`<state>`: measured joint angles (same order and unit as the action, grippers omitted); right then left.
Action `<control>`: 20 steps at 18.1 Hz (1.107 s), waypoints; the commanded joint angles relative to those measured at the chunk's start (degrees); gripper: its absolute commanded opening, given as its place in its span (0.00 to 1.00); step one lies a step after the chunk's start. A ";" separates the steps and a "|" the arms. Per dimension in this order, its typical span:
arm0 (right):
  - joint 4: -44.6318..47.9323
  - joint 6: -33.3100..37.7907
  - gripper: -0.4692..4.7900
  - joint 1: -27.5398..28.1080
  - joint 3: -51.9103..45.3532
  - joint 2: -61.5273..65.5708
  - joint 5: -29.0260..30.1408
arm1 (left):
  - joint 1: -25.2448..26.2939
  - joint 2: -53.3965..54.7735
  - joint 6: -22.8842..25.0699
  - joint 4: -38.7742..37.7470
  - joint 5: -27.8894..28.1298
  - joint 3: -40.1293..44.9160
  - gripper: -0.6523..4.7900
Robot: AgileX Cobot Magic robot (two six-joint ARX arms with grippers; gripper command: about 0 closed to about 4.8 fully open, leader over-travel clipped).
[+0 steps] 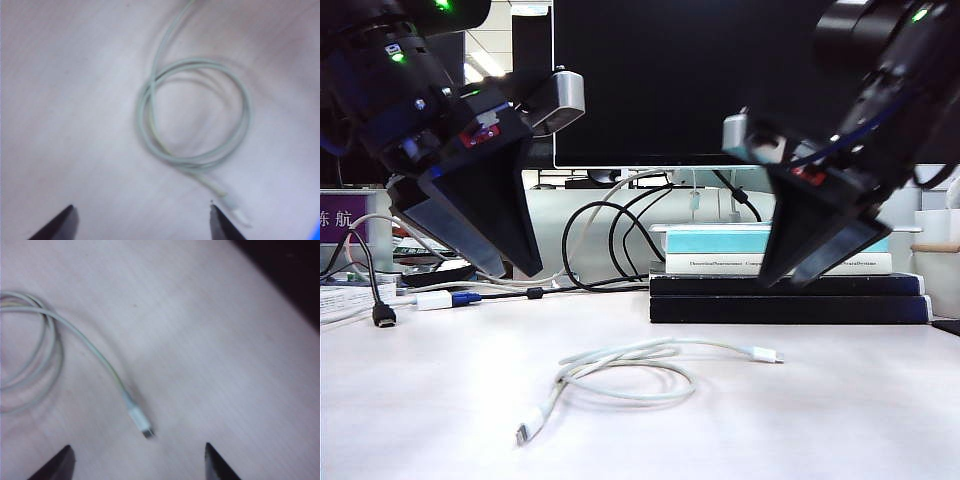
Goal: Unfold the white charging cable into a straight cable.
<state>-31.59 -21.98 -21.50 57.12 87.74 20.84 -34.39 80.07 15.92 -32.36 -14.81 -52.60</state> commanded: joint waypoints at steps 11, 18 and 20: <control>-6.23 -7.17 0.72 -2.19 6.05 8.79 3.52 | -0.11 -0.11 3.13 -2.64 -4.52 -0.22 0.82; -4.83 -6.47 0.66 -5.40 11.54 14.10 2.05 | -0.11 -0.09 2.45 -1.01 -6.01 -0.22 0.81; -5.55 -6.49 0.66 -5.79 12.55 16.81 1.55 | -0.09 -0.09 2.23 -0.98 -6.01 -0.22 0.81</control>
<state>-36.84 -28.58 -27.33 69.47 104.14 22.50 -34.41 80.09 18.39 -33.67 -20.40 -52.60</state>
